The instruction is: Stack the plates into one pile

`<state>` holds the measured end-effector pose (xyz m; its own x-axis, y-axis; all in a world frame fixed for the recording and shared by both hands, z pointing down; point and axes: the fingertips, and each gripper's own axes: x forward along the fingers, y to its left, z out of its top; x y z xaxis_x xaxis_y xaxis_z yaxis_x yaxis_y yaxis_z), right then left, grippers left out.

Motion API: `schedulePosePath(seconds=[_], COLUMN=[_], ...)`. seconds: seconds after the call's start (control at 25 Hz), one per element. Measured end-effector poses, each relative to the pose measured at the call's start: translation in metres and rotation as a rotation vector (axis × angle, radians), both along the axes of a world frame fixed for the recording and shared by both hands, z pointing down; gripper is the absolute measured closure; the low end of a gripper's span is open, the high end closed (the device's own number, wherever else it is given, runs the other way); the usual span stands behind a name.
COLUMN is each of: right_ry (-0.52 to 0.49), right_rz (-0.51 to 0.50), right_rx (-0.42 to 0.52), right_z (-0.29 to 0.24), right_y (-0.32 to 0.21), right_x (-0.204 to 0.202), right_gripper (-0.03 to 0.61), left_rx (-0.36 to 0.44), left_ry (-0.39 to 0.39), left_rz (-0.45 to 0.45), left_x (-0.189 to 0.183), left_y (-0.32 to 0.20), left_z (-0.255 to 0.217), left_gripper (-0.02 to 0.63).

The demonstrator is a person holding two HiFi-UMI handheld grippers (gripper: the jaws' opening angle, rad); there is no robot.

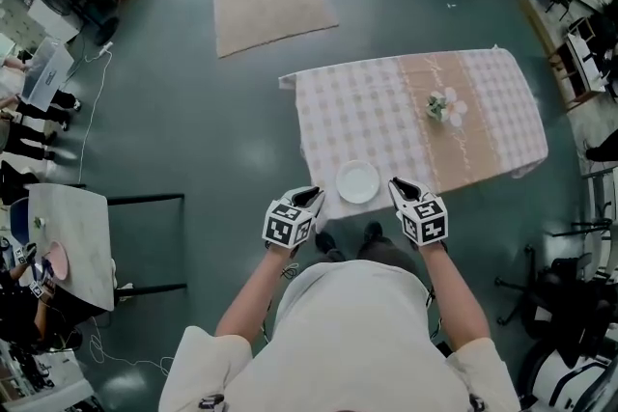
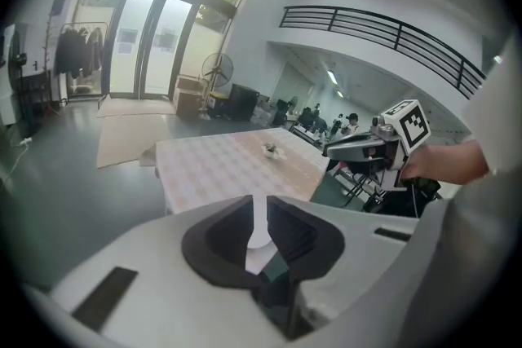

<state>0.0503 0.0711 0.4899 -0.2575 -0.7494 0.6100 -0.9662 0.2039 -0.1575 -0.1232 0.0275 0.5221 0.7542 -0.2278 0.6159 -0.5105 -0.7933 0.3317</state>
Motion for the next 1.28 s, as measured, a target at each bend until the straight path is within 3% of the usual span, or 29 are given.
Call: schedulePosePath(seconds=[0.24, 0.56, 0.76, 1.0, 1.28], right_ry=[-0.003, -0.012, 0.019, 0.039, 0.065], right_rz=[0.015, -0.017, -0.058, -0.067, -0.055], right_rx=[0.111, 0.213, 0.258, 0.317, 0.417], right_z=[-0.041, -0.089, -0.107, -0.133, -0.163], right_y=[0.004, 0.010, 0.019, 0.008, 0.003], right_x=[0.013, 0.027, 0.046, 0.059, 0.068], right_gripper=[0.535, 0.538, 0.538, 0.538, 0.540], left_rx=[0.096, 0.112, 0.194, 0.306, 0.351], left_ry=[0.008, 0.050, 0.124, 0.195, 0.204], left_rz=[0.039, -0.021, -0.078, -0.141, -0.144], left_x=[0.010, 0.014, 0.032, 0.026, 0.026], left_y=[0.003, 0.006, 0.011, 0.002, -0.002], left_z=[-0.035, -0.071, -0.112, -0.157, -0.174], left_gripper=[0.575, 0.606, 0.606, 0.606, 0.607])
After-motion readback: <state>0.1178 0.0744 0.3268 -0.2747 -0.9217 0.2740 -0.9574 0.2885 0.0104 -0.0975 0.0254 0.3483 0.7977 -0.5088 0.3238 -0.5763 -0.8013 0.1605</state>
